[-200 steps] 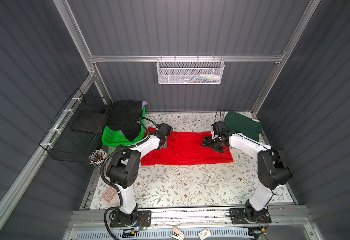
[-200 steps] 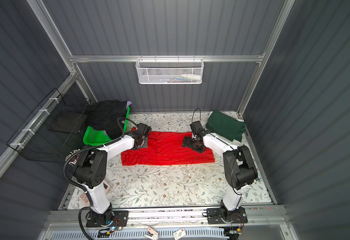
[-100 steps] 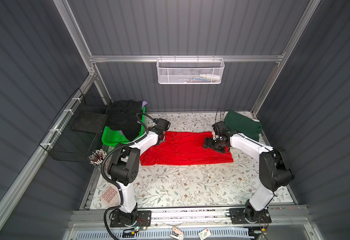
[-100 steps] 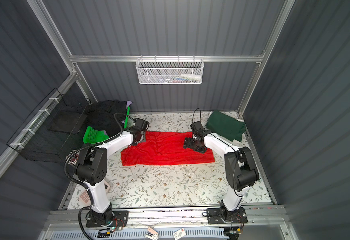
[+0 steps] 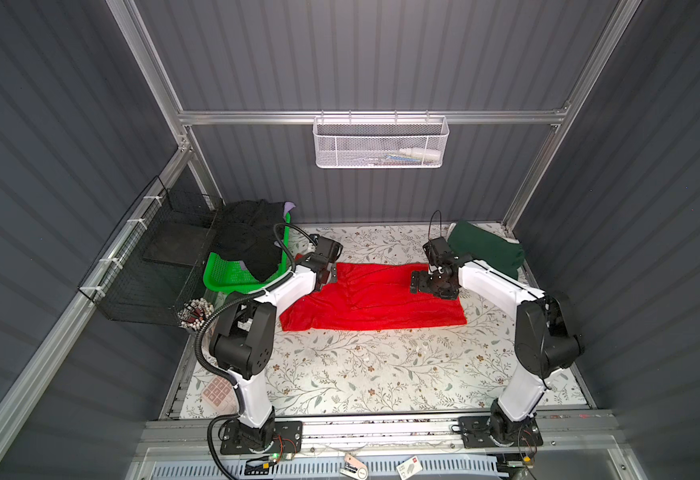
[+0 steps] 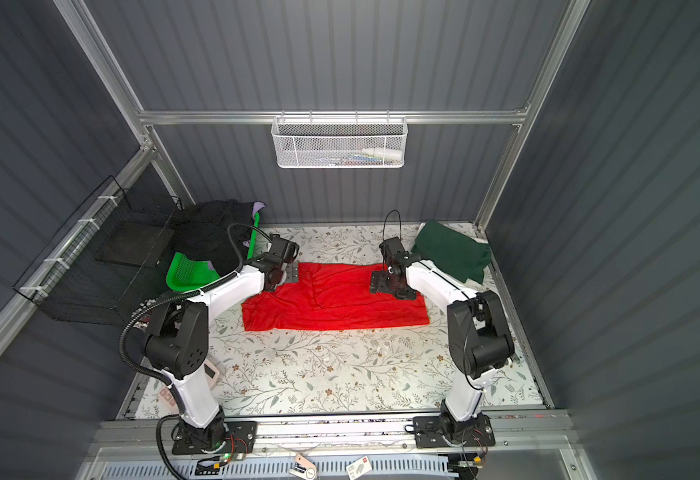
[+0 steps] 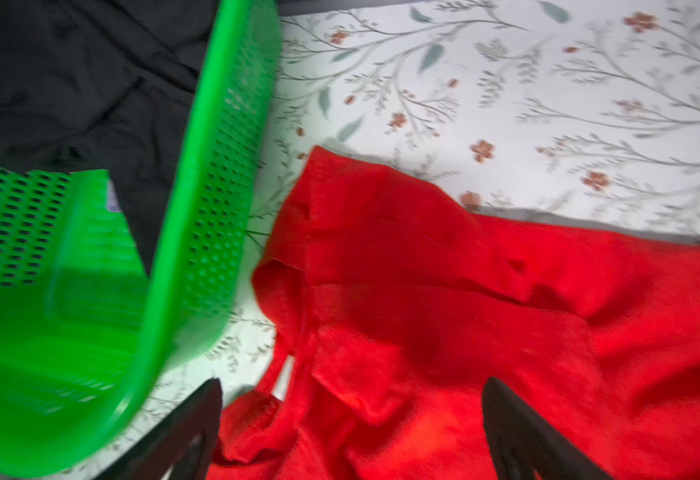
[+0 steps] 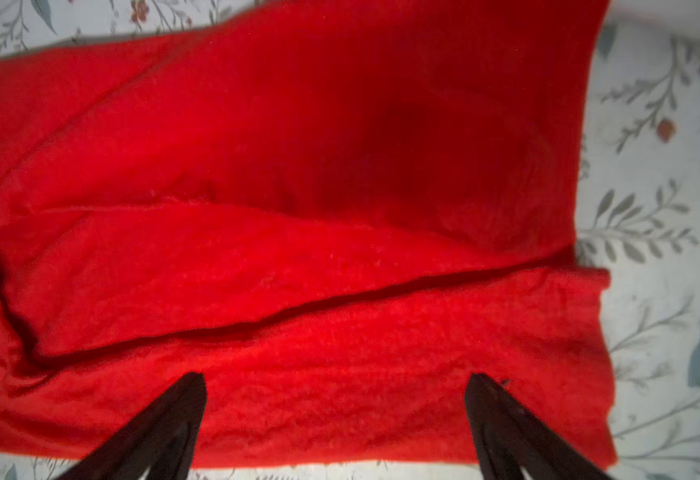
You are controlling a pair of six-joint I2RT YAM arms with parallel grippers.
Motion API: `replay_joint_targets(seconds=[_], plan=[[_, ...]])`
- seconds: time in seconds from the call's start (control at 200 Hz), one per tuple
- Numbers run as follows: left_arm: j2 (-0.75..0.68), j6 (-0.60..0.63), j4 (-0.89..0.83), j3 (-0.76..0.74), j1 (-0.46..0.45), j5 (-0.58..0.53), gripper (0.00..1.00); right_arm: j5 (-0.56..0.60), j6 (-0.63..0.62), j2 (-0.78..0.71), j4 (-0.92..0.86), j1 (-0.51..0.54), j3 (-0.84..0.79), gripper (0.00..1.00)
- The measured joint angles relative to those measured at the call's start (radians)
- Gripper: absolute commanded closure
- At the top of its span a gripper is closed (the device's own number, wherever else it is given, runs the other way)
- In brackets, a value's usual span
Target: Fold and stack the t-shirts
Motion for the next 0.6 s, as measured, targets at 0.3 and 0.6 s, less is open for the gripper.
replay_joint_targets(seconds=[0.3,0.6], plan=[[0.005,-0.039,0.042,-0.102,-0.011,0.107,0.0,0.048,-0.039,0.203,-0.026,-0.002,0.13,0.01],[0.084,-0.047,0.095,-0.104,0.016,0.178,0.0,0.003,-0.039,0.243,-0.04,-0.005,0.133,0.01]])
